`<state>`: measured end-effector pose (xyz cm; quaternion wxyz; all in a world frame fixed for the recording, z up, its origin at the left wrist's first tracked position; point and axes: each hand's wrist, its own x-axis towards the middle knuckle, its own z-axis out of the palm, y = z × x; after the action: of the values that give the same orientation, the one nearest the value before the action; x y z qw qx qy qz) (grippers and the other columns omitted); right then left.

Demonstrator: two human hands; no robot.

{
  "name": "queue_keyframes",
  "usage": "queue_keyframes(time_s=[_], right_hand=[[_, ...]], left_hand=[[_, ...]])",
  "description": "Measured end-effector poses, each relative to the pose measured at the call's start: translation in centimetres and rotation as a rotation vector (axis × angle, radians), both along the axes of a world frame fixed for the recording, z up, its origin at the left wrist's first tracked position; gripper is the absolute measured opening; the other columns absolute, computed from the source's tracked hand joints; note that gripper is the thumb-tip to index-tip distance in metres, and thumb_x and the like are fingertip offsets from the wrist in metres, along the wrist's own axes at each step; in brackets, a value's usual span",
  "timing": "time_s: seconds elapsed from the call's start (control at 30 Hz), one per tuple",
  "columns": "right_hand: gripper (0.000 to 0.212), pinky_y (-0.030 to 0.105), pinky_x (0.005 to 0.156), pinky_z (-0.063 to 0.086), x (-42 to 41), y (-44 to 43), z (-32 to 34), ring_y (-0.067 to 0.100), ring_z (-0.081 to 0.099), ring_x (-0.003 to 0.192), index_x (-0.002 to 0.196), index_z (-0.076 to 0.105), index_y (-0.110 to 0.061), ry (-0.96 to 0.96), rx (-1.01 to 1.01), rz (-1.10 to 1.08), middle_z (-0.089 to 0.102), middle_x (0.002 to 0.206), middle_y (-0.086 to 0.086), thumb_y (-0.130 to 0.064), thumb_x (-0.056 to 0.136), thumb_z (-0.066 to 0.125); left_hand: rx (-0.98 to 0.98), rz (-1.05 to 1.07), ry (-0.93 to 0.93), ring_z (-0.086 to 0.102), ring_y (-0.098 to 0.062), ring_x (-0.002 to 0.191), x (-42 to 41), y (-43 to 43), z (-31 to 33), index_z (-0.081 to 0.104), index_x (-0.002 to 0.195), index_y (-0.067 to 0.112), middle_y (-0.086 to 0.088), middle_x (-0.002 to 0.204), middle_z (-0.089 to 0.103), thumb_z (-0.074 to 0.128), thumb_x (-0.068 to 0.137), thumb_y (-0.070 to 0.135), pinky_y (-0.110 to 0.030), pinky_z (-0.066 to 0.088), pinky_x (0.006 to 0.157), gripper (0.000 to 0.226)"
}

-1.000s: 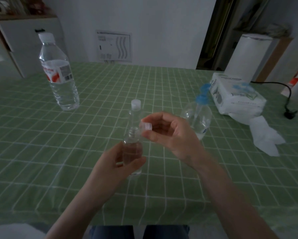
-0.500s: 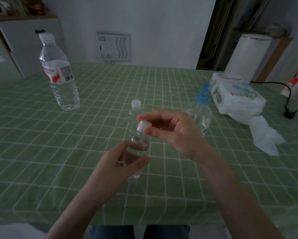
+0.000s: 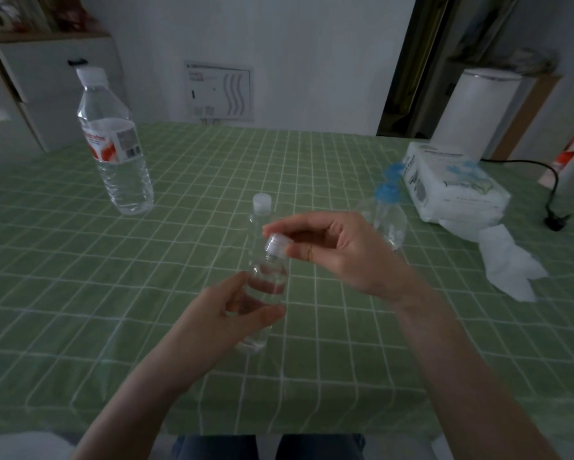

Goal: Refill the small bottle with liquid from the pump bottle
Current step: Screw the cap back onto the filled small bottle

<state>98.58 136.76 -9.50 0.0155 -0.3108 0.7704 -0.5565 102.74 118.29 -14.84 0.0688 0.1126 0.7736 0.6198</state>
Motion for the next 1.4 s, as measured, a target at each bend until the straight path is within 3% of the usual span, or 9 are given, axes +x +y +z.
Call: queue_keyframes(time_s=[0.4,0.6,0.8,0.93,1.03,1.1,1.17,1.27,1.4], right_hand=[[0.039,0.014,0.090,0.051,0.2,0.0,0.4,-0.002,0.066,0.101,0.118,0.061,-0.016,-0.013,0.019,-0.002,0.068,0.104,-0.009,0.008,0.087,0.060],[0.031,0.020,0.088,0.055,0.0,-0.4,0.4,0.003,0.069,0.092,0.098,0.067,-0.032,0.012,0.037,-0.052,0.070,0.095,-0.013,-0.007,0.080,0.071],[0.025,0.018,0.068,0.052,-0.3,-1.2,-0.3,0.006,0.058,0.070,0.083,0.060,-0.021,0.039,0.004,-0.154,0.063,0.079,-0.004,-0.021,0.070,0.082],[0.031,0.024,0.086,0.055,-0.3,-1.0,-0.4,0.007,0.066,0.089,0.102,0.062,-0.026,-0.008,0.004,-0.116,0.068,0.096,-0.008,-0.030,0.075,0.076],[0.038,0.029,0.100,0.050,-0.2,-0.5,-0.5,0.010,0.064,0.113,0.127,0.059,-0.015,-0.039,-0.053,-0.033,0.068,0.119,-0.003,-0.018,0.090,0.062],[0.030,0.027,0.100,0.050,-0.2,-0.5,-0.5,0.009,0.064,0.114,0.120,0.063,-0.018,-0.016,-0.071,-0.038,0.069,0.119,-0.004,-0.012,0.090,0.060],[0.021,0.025,0.095,0.053,-0.3,-0.7,-0.4,0.007,0.068,0.104,0.102,0.069,-0.025,0.000,-0.087,-0.075,0.071,0.105,-0.013,-0.013,0.086,0.066],[0.016,0.029,0.091,0.054,-0.6,-1.1,-0.6,0.009,0.068,0.090,0.084,0.065,-0.028,0.046,-0.078,-0.126,0.070,0.088,-0.012,-0.017,0.078,0.075],[0.014,0.026,0.089,0.053,-0.6,-1.0,-0.8,0.008,0.067,0.093,0.090,0.061,-0.027,0.011,-0.134,-0.102,0.068,0.091,-0.013,-0.022,0.082,0.071]], left_hand=[[-0.003,-0.009,-0.010,0.069,-0.009,0.081,0.0,0.1,0.2,0.066,0.096,0.029,0.004,0.091,0.074,0.068,0.055,0.048,-0.020,0.054,0.067,0.045],[0.018,0.018,-0.001,0.069,-0.007,0.081,0.0,0.4,0.1,0.067,0.092,0.030,0.007,0.090,0.073,0.068,0.053,0.049,-0.012,0.051,0.062,0.043],[0.043,0.021,0.013,0.067,-0.002,0.083,0.0,0.6,0.1,0.066,0.094,0.030,0.014,0.092,0.072,0.068,0.057,0.044,-0.007,0.048,0.060,0.040],[0.063,0.021,0.013,0.068,-0.007,0.085,-0.1,0.5,0.0,0.067,0.095,0.028,0.009,0.093,0.073,0.069,0.057,0.043,-0.013,0.051,0.063,0.040],[0.061,0.023,0.014,0.068,-0.008,0.085,-0.2,0.4,0.0,0.067,0.096,0.031,0.006,0.094,0.073,0.069,0.057,0.046,-0.019,0.052,0.067,0.042],[0.066,0.018,0.011,0.068,-0.009,0.087,-0.3,0.4,0.1,0.066,0.099,0.029,0.004,0.096,0.073,0.069,0.058,0.045,-0.019,0.052,0.068,0.044],[0.068,0.017,0.011,0.068,-0.008,0.085,-0.3,0.5,0.1,0.066,0.100,0.027,0.005,0.095,0.073,0.069,0.058,0.045,-0.017,0.052,0.066,0.045],[0.065,0.019,0.005,0.069,-0.008,0.083,-0.3,0.7,0.0,0.066,0.099,0.025,0.005,0.092,0.073,0.069,0.060,0.041,-0.015,0.052,0.063,0.043],[0.078,0.023,-0.005,0.069,-0.008,0.085,-0.4,0.6,-0.2,0.066,0.099,0.027,0.007,0.095,0.073,0.069,0.060,0.041,-0.015,0.052,0.064,0.041]])
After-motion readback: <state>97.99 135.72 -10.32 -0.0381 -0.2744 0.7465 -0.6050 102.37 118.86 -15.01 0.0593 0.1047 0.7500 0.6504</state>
